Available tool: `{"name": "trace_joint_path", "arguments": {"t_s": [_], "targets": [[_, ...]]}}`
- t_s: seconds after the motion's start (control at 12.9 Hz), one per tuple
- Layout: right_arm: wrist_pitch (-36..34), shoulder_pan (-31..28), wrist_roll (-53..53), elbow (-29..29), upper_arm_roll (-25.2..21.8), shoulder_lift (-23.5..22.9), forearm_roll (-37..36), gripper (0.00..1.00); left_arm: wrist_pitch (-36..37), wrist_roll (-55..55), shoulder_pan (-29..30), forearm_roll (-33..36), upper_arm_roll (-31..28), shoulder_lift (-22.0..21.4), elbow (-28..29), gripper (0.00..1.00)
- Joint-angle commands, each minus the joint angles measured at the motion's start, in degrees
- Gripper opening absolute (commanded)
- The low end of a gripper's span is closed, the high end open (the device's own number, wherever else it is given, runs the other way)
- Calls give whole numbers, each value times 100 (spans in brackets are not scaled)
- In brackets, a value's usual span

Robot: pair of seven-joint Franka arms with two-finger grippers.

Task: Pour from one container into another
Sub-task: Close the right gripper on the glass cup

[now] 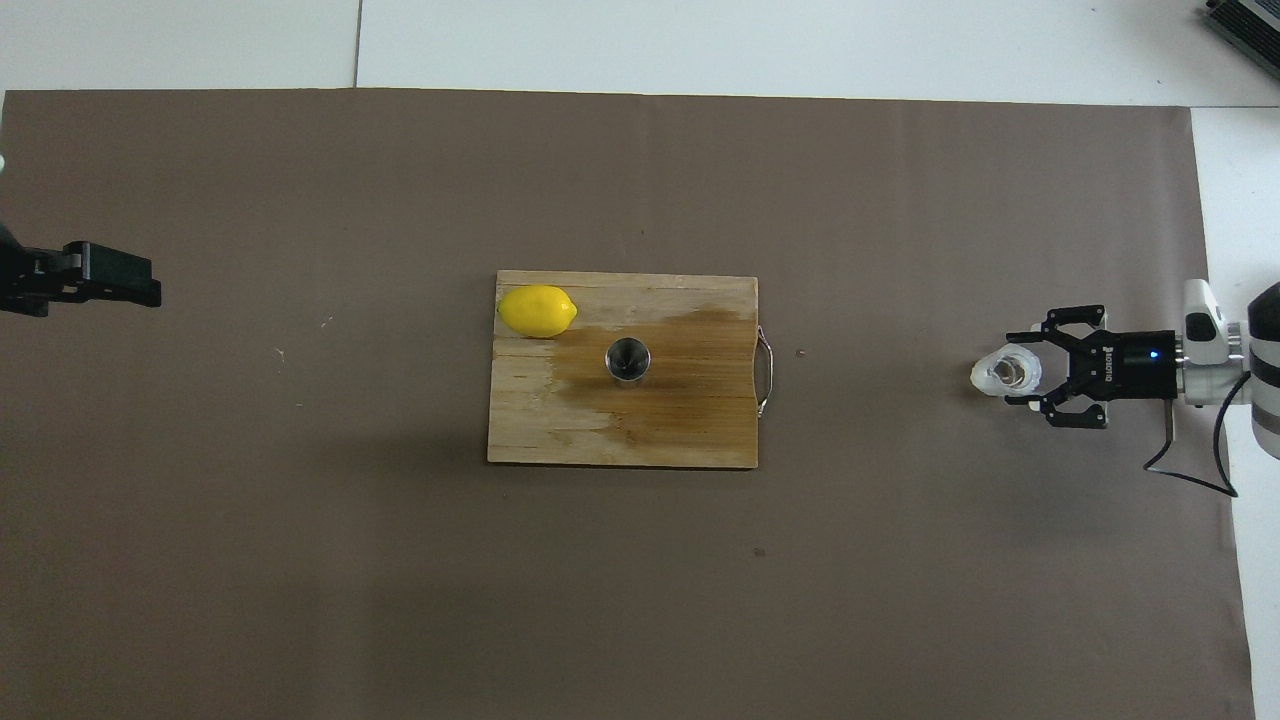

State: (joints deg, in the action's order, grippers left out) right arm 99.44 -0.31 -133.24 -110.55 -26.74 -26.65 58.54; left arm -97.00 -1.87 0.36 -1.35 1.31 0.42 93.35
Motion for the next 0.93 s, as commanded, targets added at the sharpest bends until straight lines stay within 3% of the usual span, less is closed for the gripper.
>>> {"name": "trace_joint_path", "arguments": {"t_s": [0.0,0.23,0.46,0.85], "targets": [[129,-4,123,-45,108,64,-124,65,32,11,-1,109,-8,-78,70,100],[137,-4,158,-28,117,64,-115,52,32,2,-1,109,-8,-78,69,100],[243,-4,394,-28,143,151,-124,28,32,2,-10,100,-8,-78,78,100],[374,-4,614,-1,187,353,-194,26,32,11,-1,109,-8,-78,70,100]]}}
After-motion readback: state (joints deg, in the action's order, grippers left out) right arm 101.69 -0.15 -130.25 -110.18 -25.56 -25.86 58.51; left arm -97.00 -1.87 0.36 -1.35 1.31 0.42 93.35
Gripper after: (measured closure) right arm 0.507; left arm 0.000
